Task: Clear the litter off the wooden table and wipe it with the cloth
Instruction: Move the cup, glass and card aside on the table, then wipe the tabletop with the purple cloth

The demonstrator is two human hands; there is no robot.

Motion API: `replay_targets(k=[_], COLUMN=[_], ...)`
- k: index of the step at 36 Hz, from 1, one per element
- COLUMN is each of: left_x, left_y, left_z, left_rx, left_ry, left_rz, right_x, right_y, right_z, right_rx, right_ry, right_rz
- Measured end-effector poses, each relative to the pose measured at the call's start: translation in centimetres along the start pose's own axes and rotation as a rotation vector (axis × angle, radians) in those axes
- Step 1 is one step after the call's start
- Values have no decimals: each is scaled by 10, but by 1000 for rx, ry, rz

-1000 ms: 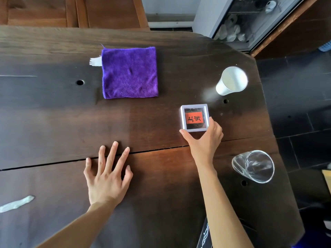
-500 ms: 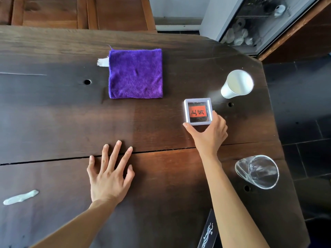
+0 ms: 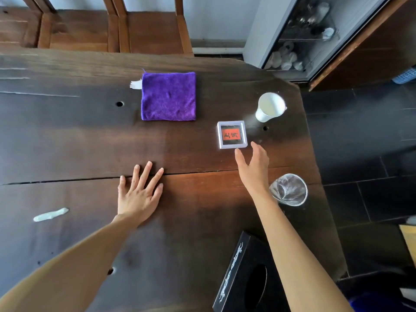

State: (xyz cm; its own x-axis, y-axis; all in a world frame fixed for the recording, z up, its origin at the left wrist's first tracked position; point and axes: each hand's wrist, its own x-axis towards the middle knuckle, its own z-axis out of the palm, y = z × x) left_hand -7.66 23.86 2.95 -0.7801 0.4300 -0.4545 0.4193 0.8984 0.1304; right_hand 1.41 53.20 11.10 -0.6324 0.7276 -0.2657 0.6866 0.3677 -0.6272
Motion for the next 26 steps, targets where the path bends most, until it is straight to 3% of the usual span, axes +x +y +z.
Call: replay_targets(k=[8,19,22,26], left_x=[-28,-165,-205,-251], left_y=[38,82,86,85], left_z=[-100,-128,-130,-136], left_rx=[-202,-394,-347,-281], left_ry=[-233,207,356,474], left_rz=[-167,26,111,82], right_x=[-45,-122,-156,-193], right_y=[-20,-40,-42,-47], right_z=[-51,-125,-135,-141], right_rx=[-63,-311,-359,-373], right_ry=[-39,-106,-113,-138], right_rz=[-139,-331,-433,-521])
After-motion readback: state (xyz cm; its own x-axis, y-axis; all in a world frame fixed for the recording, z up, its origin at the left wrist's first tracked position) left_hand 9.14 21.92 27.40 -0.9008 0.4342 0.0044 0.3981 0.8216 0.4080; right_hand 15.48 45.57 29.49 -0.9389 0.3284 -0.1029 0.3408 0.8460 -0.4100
